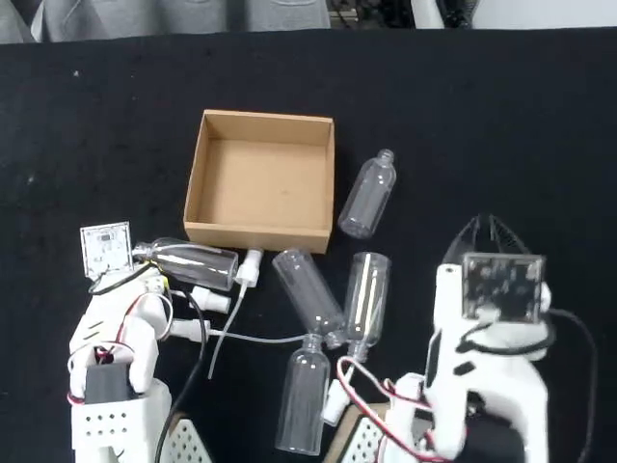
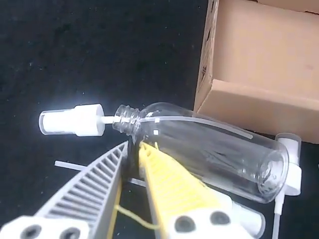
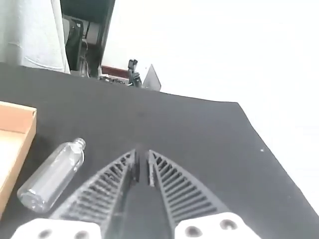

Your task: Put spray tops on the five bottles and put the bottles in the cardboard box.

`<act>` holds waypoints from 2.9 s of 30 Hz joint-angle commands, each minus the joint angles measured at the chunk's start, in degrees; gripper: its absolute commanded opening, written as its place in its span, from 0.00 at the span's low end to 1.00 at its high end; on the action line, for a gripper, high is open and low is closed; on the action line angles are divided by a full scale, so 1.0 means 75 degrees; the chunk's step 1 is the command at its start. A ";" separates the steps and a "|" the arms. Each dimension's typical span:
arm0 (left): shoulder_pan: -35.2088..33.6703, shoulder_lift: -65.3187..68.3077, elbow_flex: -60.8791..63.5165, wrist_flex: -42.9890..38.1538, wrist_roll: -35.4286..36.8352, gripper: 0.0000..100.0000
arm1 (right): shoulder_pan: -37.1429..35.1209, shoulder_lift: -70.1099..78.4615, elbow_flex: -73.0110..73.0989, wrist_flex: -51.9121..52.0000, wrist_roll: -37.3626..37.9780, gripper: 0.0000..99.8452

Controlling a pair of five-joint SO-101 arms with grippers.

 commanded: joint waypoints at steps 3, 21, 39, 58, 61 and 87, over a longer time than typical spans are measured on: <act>-0.0064 -0.0059 -0.0158 -0.0023 -0.0047 0.03 | -0.0844 0.1870 -0.1237 -0.0164 -0.0727 0.13; -0.0064 -0.0059 -0.0135 -0.0023 -0.0047 0.03 | -0.2075 0.6429 -0.2526 -0.0082 -0.2239 0.19; -0.0041 -0.0059 -0.0064 -0.0023 -0.0481 0.03 | -0.2532 0.9887 -0.4589 -0.0141 -0.3352 0.19; -0.0053 -0.0070 -0.0064 -0.0023 -0.0516 0.03 | -0.2532 1.3368 -0.7027 -0.0070 -0.3985 0.19; -0.0053 -0.0070 -0.0064 -0.0023 -0.0516 0.03 | -0.2532 1.3521 -0.7238 -0.0070 -0.3985 0.19; 0.0006 -0.0070 -0.0053 -0.0023 -0.0516 0.03 | -0.2813 1.5631 -0.8738 -0.0094 -0.4630 0.30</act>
